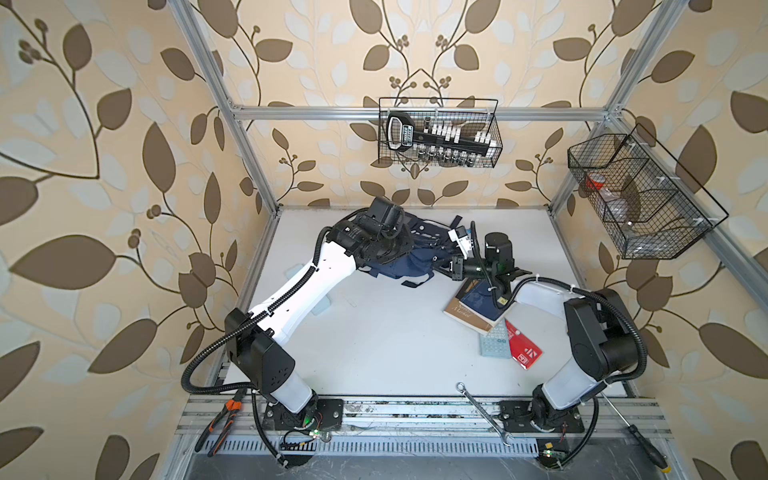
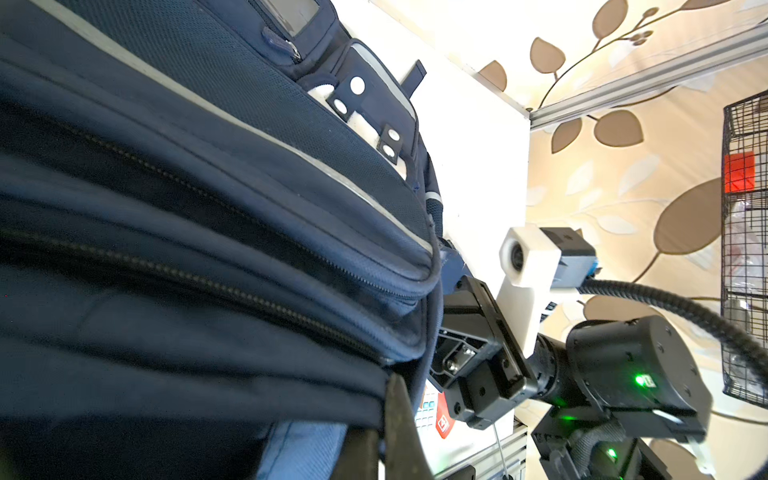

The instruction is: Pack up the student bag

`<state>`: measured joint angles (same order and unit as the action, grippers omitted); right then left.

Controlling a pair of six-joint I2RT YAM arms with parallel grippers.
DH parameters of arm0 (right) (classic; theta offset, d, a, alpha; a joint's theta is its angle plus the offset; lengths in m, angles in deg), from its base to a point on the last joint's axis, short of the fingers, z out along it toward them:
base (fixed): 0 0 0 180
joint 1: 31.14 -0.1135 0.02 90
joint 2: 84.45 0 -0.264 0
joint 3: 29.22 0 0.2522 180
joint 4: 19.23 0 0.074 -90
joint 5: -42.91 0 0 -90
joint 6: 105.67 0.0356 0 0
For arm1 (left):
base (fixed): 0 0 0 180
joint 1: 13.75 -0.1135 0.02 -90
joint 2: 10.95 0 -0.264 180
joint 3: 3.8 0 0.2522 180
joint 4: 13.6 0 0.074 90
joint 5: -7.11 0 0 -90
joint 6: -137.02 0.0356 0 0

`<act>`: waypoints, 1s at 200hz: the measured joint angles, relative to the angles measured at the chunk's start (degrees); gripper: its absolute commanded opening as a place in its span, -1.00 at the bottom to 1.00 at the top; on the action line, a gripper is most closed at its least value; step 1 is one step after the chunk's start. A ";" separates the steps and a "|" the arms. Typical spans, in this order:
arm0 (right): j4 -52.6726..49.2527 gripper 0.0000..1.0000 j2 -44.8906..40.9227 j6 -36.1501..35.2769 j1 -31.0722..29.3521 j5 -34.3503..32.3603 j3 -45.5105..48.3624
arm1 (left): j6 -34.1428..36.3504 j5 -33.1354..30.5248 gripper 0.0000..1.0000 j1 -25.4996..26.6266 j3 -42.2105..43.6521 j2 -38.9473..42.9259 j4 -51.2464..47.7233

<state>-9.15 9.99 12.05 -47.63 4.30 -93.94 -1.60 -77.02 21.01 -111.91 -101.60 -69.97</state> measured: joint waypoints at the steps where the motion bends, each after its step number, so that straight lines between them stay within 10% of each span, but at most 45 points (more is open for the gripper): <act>1: -0.07 -0.96 -0.07 -0.02 0.00 0.02 0.02 | 0.00 0.00 -1.00 0.00 0.00 0.00 0.00; 62: -5.86 -1.00 -6.19 -2.12 -1.86 -4.66 3.43 | 0.02 -0.09 -1.00 0.02 0.61 0.02 0.74; 129: -23.34 -1.00 -19.28 -2.91 -11.06 -23.98 8.20 | 0.00 -0.02 -1.00 0.50 12.59 0.33 6.67; 190: -31.52 -1.00 -7.15 0.70 -20.61 -29.75 -4.50 | -4.00 -0.61 -1.00 3.54 19.58 0.44 14.53; 200: -32.26 -1.00 -5.70 1.42 -20.63 -29.73 -6.25 | -4.13 -1.44 -0.64 3.48 20.98 0.90 15.67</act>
<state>-41.41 4.28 13.47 -68.26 -25.42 -100.19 -5.73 -78.47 24.49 -90.93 -100.71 -54.30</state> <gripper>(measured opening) 0.060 0.059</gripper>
